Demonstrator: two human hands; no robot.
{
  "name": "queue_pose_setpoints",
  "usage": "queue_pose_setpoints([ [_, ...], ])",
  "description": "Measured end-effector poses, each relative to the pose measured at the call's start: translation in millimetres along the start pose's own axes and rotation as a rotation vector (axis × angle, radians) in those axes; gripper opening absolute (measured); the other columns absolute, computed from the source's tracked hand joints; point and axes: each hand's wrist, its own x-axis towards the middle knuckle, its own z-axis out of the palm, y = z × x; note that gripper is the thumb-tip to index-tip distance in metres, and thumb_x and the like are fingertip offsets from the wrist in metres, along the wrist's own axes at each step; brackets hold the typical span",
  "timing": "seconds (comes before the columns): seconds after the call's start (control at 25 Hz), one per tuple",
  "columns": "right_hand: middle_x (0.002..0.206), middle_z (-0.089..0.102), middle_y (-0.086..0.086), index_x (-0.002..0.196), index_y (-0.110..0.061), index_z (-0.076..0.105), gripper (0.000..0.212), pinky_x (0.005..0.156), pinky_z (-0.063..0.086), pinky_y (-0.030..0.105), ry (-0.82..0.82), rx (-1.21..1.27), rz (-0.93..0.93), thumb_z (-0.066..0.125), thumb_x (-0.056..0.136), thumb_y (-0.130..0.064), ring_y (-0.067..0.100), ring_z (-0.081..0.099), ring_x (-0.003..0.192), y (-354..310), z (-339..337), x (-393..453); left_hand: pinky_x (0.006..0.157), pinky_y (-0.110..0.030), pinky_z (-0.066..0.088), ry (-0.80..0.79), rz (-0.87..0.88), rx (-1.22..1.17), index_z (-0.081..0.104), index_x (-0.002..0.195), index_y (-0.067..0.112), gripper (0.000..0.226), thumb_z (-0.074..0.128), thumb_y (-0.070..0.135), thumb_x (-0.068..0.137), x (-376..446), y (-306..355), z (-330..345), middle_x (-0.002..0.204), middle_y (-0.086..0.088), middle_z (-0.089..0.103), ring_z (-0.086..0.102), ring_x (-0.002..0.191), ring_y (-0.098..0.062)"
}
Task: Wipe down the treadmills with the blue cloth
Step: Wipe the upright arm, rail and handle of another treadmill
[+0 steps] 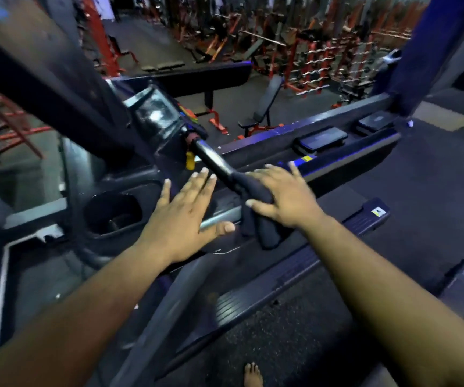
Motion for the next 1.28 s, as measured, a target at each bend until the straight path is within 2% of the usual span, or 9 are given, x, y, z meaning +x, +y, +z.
queue_pose_setpoints([
  [0.12, 0.131, 0.065, -0.005, 0.124, -0.026, 0.065, 0.079, 0.118, 0.018, 0.053, 0.063, -0.052, 0.308, 0.016, 0.083, -0.073, 0.018, 0.048, 0.133, -48, 5, 21, 0.121, -0.057, -0.007, 0.026, -0.098, 0.082, -0.012, 0.157, 0.023, 0.109, -0.009, 0.092, 0.073, -45, -33, -7, 0.165, 0.003, -0.018, -0.012, 0.152, -0.013],
  [0.24, 0.149, 0.050, -0.002, 0.145, -0.025, 0.047, 0.081, 0.119, 0.020, 0.048, -0.011, -0.031, 0.035, 0.016, 0.087, -0.072, 0.017, 0.043, 0.139, -157, 25, 6, 0.120, -0.059, -0.003, 0.053, -0.140, 0.070, -0.006, 0.158, 0.021, 0.109, -0.005, 0.092, 0.074, -68, -53, -10, 0.166, 0.002, -0.011, -0.007, 0.153, -0.014],
  [0.4, 0.163, 0.028, -0.004, 0.157, -0.026, 0.022, 0.086, 0.118, 0.027, 0.043, -0.158, -0.038, -0.401, 0.026, 0.089, -0.078, 0.014, 0.031, 0.147, -116, 1, 8, 0.120, -0.060, -0.004, 0.075, -0.154, 0.028, -0.011, 0.157, 0.022, 0.107, -0.002, 0.091, 0.076, -99, -81, -9, 0.165, 0.004, -0.016, -0.011, 0.152, -0.012],
  [0.52, 0.152, 0.046, -0.002, 0.151, -0.025, 0.037, 0.084, 0.111, 0.035, 0.047, -0.054, -0.110, -0.244, 0.030, 0.087, -0.079, 0.020, 0.045, 0.138, -108, 5, 0, 0.121, -0.058, -0.004, 0.071, -0.125, -0.024, -0.016, 0.156, 0.023, 0.107, 0.000, 0.092, 0.076, -119, -110, -4, 0.164, 0.005, -0.022, -0.016, 0.151, -0.012],
  [0.64, 0.156, 0.042, 0.000, 0.152, -0.021, 0.038, 0.081, 0.116, 0.027, 0.050, 0.096, -0.128, -0.074, 0.024, 0.090, -0.071, 0.022, 0.035, 0.145, -198, 32, -15, 0.122, -0.055, -0.004, 0.118, -0.081, -0.121, -0.013, 0.157, 0.022, 0.108, 0.001, 0.091, 0.076, -119, -129, 1, 0.165, 0.004, -0.017, -0.013, 0.152, -0.011],
  [0.8, 0.157, 0.040, -0.003, 0.150, -0.020, 0.036, 0.072, 0.117, 0.025, 0.048, -0.165, -0.023, -0.319, 0.031, 0.092, -0.063, 0.018, 0.029, 0.148, -272, 24, 15, 0.123, -0.051, -0.002, 0.172, -0.076, -0.387, -0.009, 0.157, 0.024, 0.110, 0.002, 0.093, 0.073, -114, -153, -1, 0.166, 0.007, -0.010, -0.008, 0.152, -0.005],
  [0.96, 0.159, 0.035, -0.007, 0.154, -0.025, 0.030, 0.079, 0.119, 0.025, 0.040, -0.166, -0.081, -0.571, 0.036, 0.092, -0.074, 0.014, 0.029, 0.148, -211, 14, 9, 0.123, -0.049, -0.006, 0.110, -0.073, -0.491, -0.015, 0.155, 0.027, 0.109, 0.000, 0.094, 0.071, -117, -166, 0, 0.164, 0.011, -0.016, -0.014, 0.149, 0.000],
  [1.16, 0.153, 0.045, -0.005, 0.147, -0.025, 0.043, 0.084, 0.114, 0.032, 0.048, 0.050, -0.110, -0.148, 0.018, 0.089, -0.080, 0.018, 0.033, 0.147, -213, 27, -10, 0.123, -0.048, -0.010, 0.071, -0.071, -0.496, -0.018, 0.155, 0.026, 0.111, -0.003, 0.095, 0.069, -118, -168, 6, 0.161, 0.014, -0.023, -0.024, 0.146, 0.002],
  [1.28, 0.146, 0.053, -0.005, 0.143, -0.022, 0.048, 0.077, 0.113, 0.030, 0.042, 0.051, -0.088, -0.188, 0.026, 0.091, -0.076, 0.015, 0.041, 0.140, -283, 43, -7, 0.122, -0.045, -0.014, 0.109, -0.086, -0.618, -0.015, 0.155, 0.028, 0.114, -0.003, 0.097, 0.065, -116, -169, 6, 0.160, 0.017, -0.020, -0.021, 0.146, 0.004],
])
